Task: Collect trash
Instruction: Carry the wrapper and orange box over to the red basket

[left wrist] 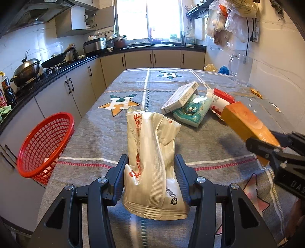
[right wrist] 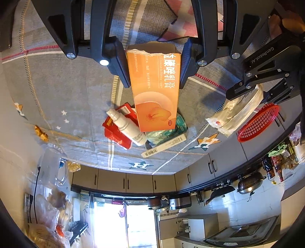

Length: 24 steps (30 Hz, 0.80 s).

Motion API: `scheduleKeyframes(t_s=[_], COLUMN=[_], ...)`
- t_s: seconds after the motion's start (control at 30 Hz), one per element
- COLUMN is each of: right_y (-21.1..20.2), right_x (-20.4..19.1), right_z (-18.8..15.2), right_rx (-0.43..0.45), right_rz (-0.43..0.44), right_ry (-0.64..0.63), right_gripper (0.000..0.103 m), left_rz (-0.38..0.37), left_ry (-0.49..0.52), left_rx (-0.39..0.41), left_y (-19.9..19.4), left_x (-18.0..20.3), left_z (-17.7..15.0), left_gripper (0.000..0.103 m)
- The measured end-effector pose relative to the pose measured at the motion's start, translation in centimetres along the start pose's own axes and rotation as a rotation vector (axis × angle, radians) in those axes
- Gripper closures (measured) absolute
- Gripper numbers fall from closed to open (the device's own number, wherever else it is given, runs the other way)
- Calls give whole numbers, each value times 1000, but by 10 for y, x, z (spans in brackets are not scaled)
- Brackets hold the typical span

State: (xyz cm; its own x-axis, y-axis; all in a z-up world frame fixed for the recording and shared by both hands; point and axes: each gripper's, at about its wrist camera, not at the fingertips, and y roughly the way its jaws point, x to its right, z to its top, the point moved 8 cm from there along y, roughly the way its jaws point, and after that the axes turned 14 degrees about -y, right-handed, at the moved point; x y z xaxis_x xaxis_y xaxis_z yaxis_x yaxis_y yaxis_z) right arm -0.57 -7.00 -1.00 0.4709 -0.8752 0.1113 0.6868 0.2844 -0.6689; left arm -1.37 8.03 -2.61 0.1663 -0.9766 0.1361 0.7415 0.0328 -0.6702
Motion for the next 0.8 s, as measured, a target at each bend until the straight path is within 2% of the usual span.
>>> scheduleKeyframes(t_s=[0.3, 0.8], right_y=[-11, -17], right_x=[-11, -28], right_z=[9, 21], right_rx=[20, 35], right_rz=[-36, -35], right_ry=[-51, -98], right_gripper=[51, 51], left_rz=[3, 8], left_ry=[-16, -43], left_rx=[33, 53], left_y=[-18, -29], left_x=[-10, -23], left_z=[8, 14], left_gripper=[55, 55])
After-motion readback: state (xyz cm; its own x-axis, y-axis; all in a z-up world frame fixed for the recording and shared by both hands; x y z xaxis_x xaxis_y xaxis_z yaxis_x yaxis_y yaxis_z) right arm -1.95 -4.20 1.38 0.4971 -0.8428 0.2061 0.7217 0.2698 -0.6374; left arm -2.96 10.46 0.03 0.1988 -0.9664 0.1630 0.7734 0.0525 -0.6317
